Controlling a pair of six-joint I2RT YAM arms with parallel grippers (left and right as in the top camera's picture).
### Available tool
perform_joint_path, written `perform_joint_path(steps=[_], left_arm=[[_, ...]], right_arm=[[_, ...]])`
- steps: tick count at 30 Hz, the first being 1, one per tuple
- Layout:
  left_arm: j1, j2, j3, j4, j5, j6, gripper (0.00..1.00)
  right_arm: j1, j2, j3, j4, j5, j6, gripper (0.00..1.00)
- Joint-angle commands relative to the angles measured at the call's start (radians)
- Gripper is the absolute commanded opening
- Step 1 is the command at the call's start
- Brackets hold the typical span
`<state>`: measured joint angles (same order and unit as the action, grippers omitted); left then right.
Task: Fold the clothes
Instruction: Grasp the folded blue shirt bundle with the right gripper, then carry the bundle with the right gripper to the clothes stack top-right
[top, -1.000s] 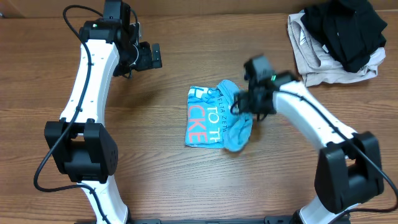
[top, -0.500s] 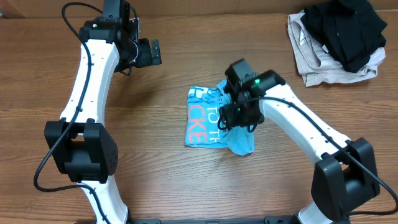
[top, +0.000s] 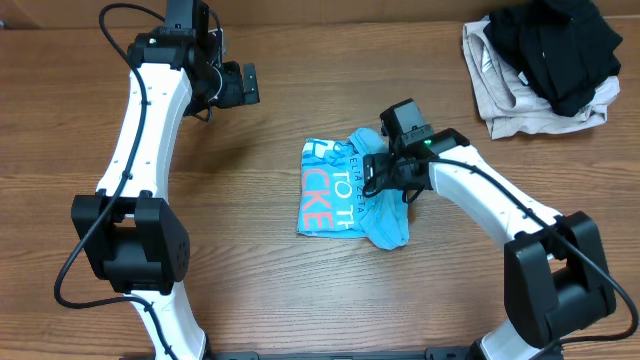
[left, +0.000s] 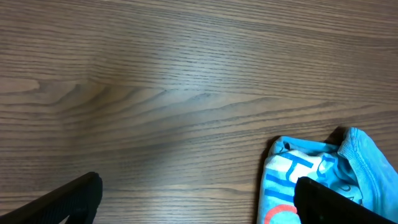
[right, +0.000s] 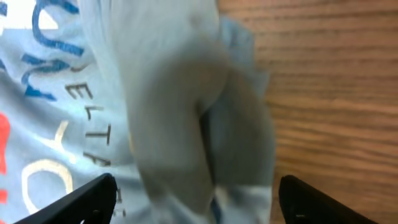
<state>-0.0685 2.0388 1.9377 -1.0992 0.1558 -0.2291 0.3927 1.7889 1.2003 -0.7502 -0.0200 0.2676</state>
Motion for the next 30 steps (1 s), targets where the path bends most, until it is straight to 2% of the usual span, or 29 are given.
perform_joint_path(steps=[1,8,11,15,17,19,20,21,22,24,25,30], left_arm=[[0.004,0.002,0.000,0.000,-0.010,0.024,1.00],[0.004,0.002,0.000,-0.006,-0.010,0.024,1.00],[0.004,0.002,0.000,-0.008,-0.010,0.024,1.00],[0.004,0.002,0.000,-0.012,-0.010,0.024,1.00],[0.004,0.002,-0.001,-0.020,-0.010,0.024,1.00],[0.004,0.002,0.000,-0.027,-0.010,0.023,1.00],[0.004,0.002,-0.001,-0.030,-0.010,0.024,1.00],[0.004,0.002,-0.001,-0.030,-0.010,0.023,1.00],[0.004,0.002,0.000,-0.030,-0.009,0.023,1.00],[0.003,0.002,-0.001,-0.029,-0.008,0.023,1.00],[0.003,0.002,0.000,-0.029,-0.008,0.023,1.00],[0.003,0.002,0.000,-0.028,-0.006,0.023,1.00]], right_arm=[[-0.017,0.047,-0.008,0.011,-0.031,-0.035,0.90],[-0.045,0.124,-0.008,0.007,-0.084,-0.035,0.97],[-0.053,0.142,-0.008,0.029,-0.155,-0.053,0.96],[-0.050,0.154,-0.008,0.068,-0.317,-0.158,0.94],[-0.047,0.154,-0.008,0.084,-0.365,-0.196,0.90],[-0.046,0.154,-0.008,0.092,-0.402,-0.226,0.82],[-0.046,0.154,-0.008,0.092,-0.421,-0.246,0.74],[-0.046,0.154,-0.008,0.093,-0.438,-0.256,0.60],[-0.047,0.154,-0.007,0.093,-0.460,-0.270,0.39],[-0.054,0.154,0.000,0.090,-0.486,-0.276,0.13],[-0.057,0.153,0.004,0.088,-0.499,-0.277,0.05],[-0.080,0.152,0.054,0.064,-0.577,-0.277,0.04]])
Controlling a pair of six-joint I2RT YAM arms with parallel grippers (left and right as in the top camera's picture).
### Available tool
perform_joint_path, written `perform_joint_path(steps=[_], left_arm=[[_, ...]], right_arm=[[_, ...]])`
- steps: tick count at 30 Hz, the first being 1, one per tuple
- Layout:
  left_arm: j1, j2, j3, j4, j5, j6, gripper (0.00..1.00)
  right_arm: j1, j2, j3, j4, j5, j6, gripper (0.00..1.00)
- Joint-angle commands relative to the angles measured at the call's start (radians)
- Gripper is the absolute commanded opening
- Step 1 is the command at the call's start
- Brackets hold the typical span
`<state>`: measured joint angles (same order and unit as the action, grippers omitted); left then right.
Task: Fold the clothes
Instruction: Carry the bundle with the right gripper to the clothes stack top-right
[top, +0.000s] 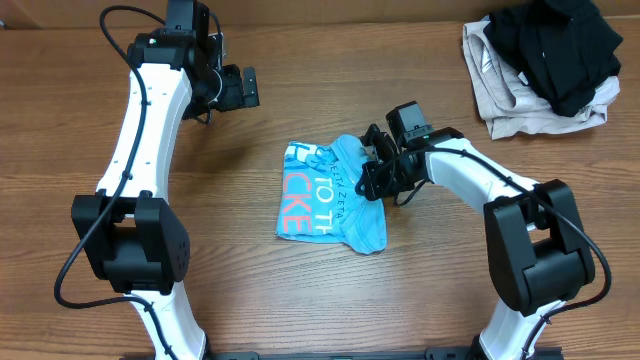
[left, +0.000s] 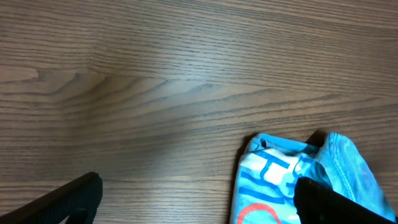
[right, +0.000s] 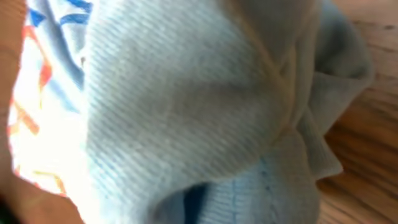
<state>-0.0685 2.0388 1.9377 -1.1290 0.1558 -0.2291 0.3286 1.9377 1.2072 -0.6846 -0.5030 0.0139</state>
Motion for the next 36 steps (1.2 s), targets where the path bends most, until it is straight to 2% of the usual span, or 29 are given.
perform_joint_path(steps=[1,10,16,26,36], left_arm=[[0.003,0.002,0.000,0.002,-0.006,0.023,1.00],[0.003,0.002,-0.001,0.001,-0.007,0.023,1.00],[0.003,0.002,-0.001,0.000,-0.007,0.023,1.00],[0.003,0.002,-0.001,0.000,-0.007,0.023,1.00],[0.003,0.002,0.000,-0.005,-0.009,0.023,1.00]], right_arm=[[-0.026,0.003,0.067,-0.009,-0.132,-0.023,0.04],[-0.123,-0.026,0.248,-0.084,-0.412,-0.010,0.04],[-0.166,-0.058,0.340,-0.164,-0.415,-0.002,0.04],[-0.188,-0.058,0.442,-0.205,-0.415,0.024,0.04],[-0.274,-0.058,0.715,-0.371,-0.310,0.024,0.04]])
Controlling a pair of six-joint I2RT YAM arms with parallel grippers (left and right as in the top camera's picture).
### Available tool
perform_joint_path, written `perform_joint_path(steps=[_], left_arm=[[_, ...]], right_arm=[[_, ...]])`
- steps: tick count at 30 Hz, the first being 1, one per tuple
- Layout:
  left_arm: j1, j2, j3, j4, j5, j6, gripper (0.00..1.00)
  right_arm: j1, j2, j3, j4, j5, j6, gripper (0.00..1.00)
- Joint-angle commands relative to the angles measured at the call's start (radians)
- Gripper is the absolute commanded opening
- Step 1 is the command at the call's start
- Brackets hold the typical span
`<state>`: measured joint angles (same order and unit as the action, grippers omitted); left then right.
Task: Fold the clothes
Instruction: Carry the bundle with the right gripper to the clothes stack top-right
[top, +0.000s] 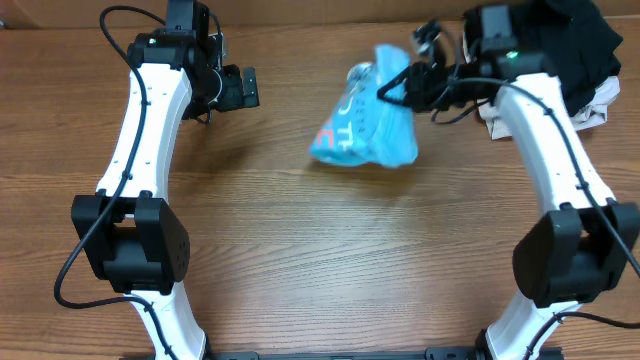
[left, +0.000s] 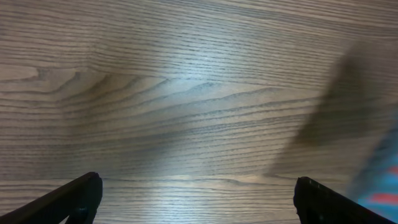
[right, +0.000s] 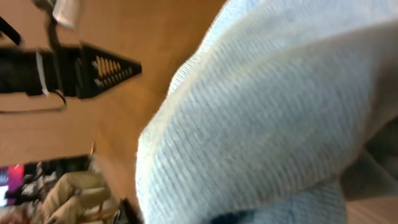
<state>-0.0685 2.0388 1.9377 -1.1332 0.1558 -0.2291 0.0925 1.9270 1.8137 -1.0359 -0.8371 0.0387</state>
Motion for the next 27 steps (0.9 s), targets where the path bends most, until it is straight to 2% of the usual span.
perform_joint_path(steps=[1,8,17,21,27], left_arm=[[0.003,0.002,-0.001,0.000,-0.009,0.024,1.00],[0.003,0.002,-0.001,0.003,-0.009,0.023,1.00],[0.003,0.002,-0.001,0.005,-0.009,0.023,1.00],[0.003,0.002,0.000,0.009,-0.009,0.023,1.00],[0.003,0.002,0.000,0.013,-0.009,0.023,1.00]], right_arm=[[-0.050,-0.048,0.138,-0.034,0.033,-0.001,0.04],[-0.171,-0.048,0.298,0.008,0.055,0.117,0.04],[-0.339,-0.048,0.320,0.364,0.116,0.387,0.04],[-0.390,-0.047,0.320,0.510,0.184,0.466,0.04],[-0.439,-0.033,0.320,0.629,0.281,0.538,0.04]])
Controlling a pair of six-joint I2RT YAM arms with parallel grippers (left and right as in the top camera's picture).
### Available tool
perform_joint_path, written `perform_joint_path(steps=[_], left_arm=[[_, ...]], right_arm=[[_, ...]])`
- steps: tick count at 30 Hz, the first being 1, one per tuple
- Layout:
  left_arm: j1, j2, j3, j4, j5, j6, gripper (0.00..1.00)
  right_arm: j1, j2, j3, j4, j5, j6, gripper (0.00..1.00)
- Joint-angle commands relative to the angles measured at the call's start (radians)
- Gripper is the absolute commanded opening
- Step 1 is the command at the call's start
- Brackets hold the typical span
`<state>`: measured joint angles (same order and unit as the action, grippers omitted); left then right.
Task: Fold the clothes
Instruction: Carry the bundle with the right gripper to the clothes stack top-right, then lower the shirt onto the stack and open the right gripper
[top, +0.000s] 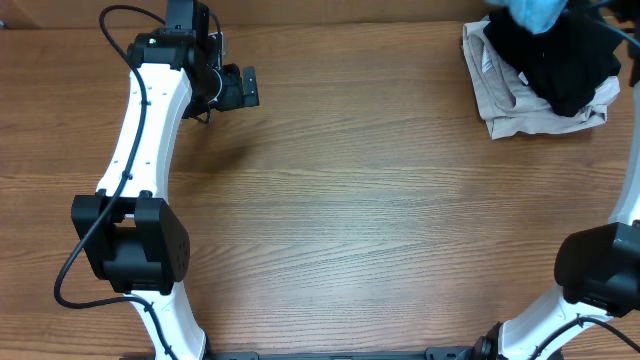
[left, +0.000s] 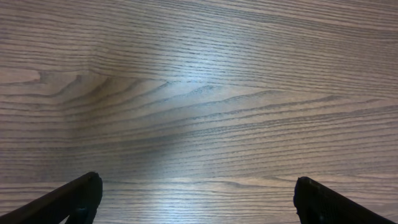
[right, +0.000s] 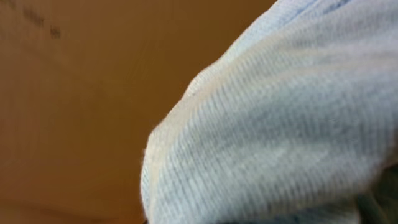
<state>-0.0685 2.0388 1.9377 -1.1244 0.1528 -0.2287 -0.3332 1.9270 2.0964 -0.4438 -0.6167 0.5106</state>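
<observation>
The light-blue T-shirt (top: 535, 12) shows as a bunched lump at the overhead view's top edge, over the clothes pile at the back right. Its ribbed fabric (right: 280, 124) fills the right wrist view and hides the right gripper's fingers, which hold it aloft. In the overhead view the right gripper itself is out of frame; only a strip of the right arm (top: 632, 150) shows at the right edge. At the back left my left gripper (top: 246, 88) stands open, and its dark fingertips (left: 74, 198) frame bare wood with nothing between them.
At the back right corner a pile has a black garment (top: 560, 45) lying on a beige one (top: 510, 105). The wooden table (top: 350, 200) spreads across the middle. The left arm (top: 150, 120) reaches along the left side.
The right gripper has carried the blue T-shirt from above the back middle of the table to the back right edge, over the clothes pile. The left gripper has not moved.
The blue T-shirt lay folded mid-table with the right gripper on its right side. Then it sat a little further left, still gripped. Later it hung lifted over the back middle, and now it is at the back right over the pile. The left arm stayed still.
</observation>
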Motion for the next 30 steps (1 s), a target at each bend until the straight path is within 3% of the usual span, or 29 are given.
perform_joint_path(steps=[1,11,17,18,20,21,23,27,30], left_arm=[[0.003,0.002,-0.001,0.004,-0.006,0.023,1.00],[0.003,0.002,-0.001,0.005,-0.007,0.023,1.00],[0.003,0.002,-0.001,0.024,-0.006,0.023,1.00],[0.003,0.002,0.000,0.028,-0.006,0.023,1.00],[0.003,0.002,-0.001,0.034,-0.006,0.023,1.00],[0.003,0.002,-0.001,0.037,-0.006,0.023,1.00],[0.003,0.002,-0.001,0.040,-0.006,0.023,1.00],[0.003,0.002,-0.001,0.044,-0.006,0.023,1.00],[0.003,0.002,-0.001,0.044,-0.007,0.023,1.00]], right_arm=[[-0.022,-0.022,0.037,0.059,0.063,0.066,0.04],[-0.105,0.128,0.037,0.158,0.061,0.066,0.04],[-0.168,0.185,0.036,-0.013,0.034,-0.009,0.04],[-0.175,0.188,0.036,-0.054,0.051,-0.029,0.07],[-0.196,0.196,0.035,-0.171,0.087,-0.087,0.25],[-0.208,0.198,0.026,-0.254,0.101,-0.148,0.48],[-0.214,0.198,0.016,-0.320,0.114,-0.201,0.71],[-0.216,0.198,0.016,-0.431,0.134,-0.280,0.94],[-0.216,0.198,0.016,-0.465,0.134,-0.303,0.96]])
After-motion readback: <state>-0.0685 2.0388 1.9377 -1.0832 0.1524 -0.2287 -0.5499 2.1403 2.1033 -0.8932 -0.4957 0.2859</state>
